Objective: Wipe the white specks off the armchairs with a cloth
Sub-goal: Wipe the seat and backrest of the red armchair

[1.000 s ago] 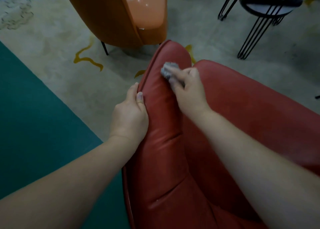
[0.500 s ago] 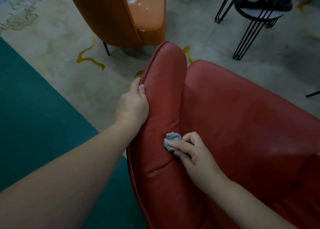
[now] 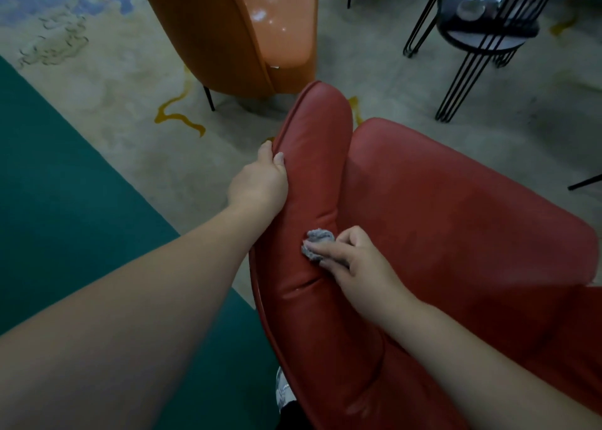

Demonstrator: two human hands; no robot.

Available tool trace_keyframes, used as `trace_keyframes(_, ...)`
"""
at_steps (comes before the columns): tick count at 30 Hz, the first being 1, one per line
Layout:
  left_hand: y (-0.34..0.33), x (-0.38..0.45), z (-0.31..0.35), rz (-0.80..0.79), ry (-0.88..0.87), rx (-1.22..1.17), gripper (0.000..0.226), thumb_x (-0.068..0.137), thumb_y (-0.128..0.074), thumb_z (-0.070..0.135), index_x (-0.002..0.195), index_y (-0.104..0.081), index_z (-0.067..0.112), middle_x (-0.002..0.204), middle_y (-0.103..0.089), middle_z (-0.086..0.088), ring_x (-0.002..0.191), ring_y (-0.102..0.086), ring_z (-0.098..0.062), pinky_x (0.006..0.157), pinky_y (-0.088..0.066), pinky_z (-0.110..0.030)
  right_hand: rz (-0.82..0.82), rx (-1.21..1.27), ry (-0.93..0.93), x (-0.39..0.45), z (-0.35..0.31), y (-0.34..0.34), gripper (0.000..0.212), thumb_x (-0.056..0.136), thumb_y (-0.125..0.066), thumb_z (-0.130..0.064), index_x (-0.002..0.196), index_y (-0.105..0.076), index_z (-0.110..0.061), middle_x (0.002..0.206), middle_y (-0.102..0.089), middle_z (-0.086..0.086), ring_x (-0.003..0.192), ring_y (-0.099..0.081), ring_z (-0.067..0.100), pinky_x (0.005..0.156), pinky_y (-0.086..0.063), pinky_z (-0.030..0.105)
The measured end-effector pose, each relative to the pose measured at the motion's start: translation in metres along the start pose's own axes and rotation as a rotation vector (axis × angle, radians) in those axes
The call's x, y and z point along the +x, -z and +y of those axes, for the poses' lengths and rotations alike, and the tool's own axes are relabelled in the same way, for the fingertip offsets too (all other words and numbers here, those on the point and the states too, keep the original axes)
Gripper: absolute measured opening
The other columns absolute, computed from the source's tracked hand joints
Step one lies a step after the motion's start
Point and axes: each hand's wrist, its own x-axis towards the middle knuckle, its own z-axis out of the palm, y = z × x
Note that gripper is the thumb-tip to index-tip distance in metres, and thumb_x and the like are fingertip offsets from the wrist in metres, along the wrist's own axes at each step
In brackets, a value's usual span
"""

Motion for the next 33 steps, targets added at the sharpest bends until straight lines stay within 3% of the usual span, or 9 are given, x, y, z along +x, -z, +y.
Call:
trace_keyframes(3, 0.013, -0.013, 0.003, -0.111, 0.017, 0.062, 0.055, 0.103, -0.025, 0.042, 0.152, -0.017, 0.019, 0.132, -0.053, -0.02, 0.116, -0.053, -0.039, 0.089, -0.04, -0.042, -0.081, -0.043, -0.039, -0.006, 0.0, 0.01, 0.039, 0.09, -0.064, -0.015, 0.117, -0.063, -0.043, 0.09, -0.041, -0.01, 0.082, -0.048, 0.002, 0.078, -0.035, 0.006)
trace_keyframes(6, 0.031, -0.043, -0.005, -0.178, -0.045, 0.135, 0.058, 0.101, -0.033, 0.041, 0.151, -0.019, 0.016, 0.139, -0.048, -0.017, 0.122, -0.049, -0.036, 0.096, -0.039, -0.042, -0.01, -0.065, -0.041, -0.015, -0.009, 0.017, 0.042, 0.089, -0.064, -0.014, 0.122, -0.061, -0.039, 0.088, -0.038, -0.012, 0.081, -0.046, -0.005, 0.078, -0.032, 0.003)
trace_keyframes(11, 0.06, -0.116, -0.032, -0.133, -0.205, 0.229, 0.055, 0.099, -0.035, 0.043, 0.15, -0.024, 0.026, 0.147, -0.039, -0.005, 0.126, -0.044, -0.031, 0.099, -0.04, -0.043, 0.087, -0.088, -0.117, -0.035, -0.033, 0.028, 0.052, 0.088, -0.065, -0.02, 0.134, -0.05, -0.04, 0.088, -0.037, -0.012, 0.076, -0.046, -0.007, 0.075, -0.03, 0.001)
trace_keyframes(15, 0.08, -0.155, -0.059, -0.101, -0.291, 0.337, 0.053, 0.1, -0.033, 0.044, 0.149, -0.026, 0.026, 0.15, -0.038, 0.0, 0.131, -0.039, -0.025, 0.1, -0.04, -0.042, 0.08, -0.158, -0.167, -0.044, -0.063, 0.039, 0.059, 0.088, -0.064, -0.027, 0.141, -0.041, -0.036, 0.094, -0.042, -0.008, 0.08, -0.05, 0.004, 0.08, -0.032, 0.014)
trace_keyframes(19, 0.098, -0.175, -0.093, -0.125, -0.301, 0.379, 0.053, 0.1, -0.03, 0.044, 0.15, -0.026, 0.026, 0.151, -0.036, 0.002, 0.133, -0.036, -0.022, 0.102, -0.036, -0.041, 0.179, -0.209, -0.19, -0.042, -0.101, 0.034, 0.049, 0.086, -0.067, -0.027, 0.132, -0.054, -0.02, 0.1, -0.048, 0.001, 0.099, -0.056, 0.021, 0.078, -0.029, 0.013)
trace_keyframes(24, 0.119, -0.181, -0.145, -0.164, -0.364, 0.449, 0.052, 0.101, -0.027, 0.045, 0.148, -0.027, 0.025, 0.151, -0.036, 0.001, 0.134, -0.036, -0.022, 0.103, -0.034, -0.041, 0.269, -0.199, -0.209, -0.034, -0.144, 0.001, 0.037, 0.084, -0.068, -0.024, 0.12, -0.064, -0.021, 0.096, -0.052, 0.001, 0.098, -0.055, 0.019, 0.078, -0.03, 0.014)
trace_keyframes(29, 0.154, -0.166, -0.209, -0.184, -0.449, 0.494, 0.051, 0.101, -0.026, 0.045, 0.148, -0.029, 0.024, 0.151, -0.036, 0.001, 0.135, -0.034, -0.023, 0.104, -0.032, -0.041, 0.374, -0.172, -0.247, -0.025, -0.19, -0.064, 0.032, 0.083, -0.067, -0.021, 0.115, -0.067, -0.022, 0.086, -0.047, -0.009, 0.1, -0.054, 0.02, 0.077, -0.03, 0.016)
trace_keyframes(33, 0.19, -0.149, -0.256, -0.177, -0.51, 0.506, 0.051, 0.101, -0.026, 0.046, 0.147, -0.03, 0.025, 0.152, -0.035, 0.002, 0.136, -0.032, -0.022, 0.106, -0.03, -0.041, 0.39, -0.163, -0.294, -0.011, -0.223, -0.116, 0.032, 0.083, -0.065, -0.024, 0.115, -0.066, -0.024, 0.1, -0.06, 0.001, 0.097, -0.054, 0.016, 0.078, -0.031, 0.017)
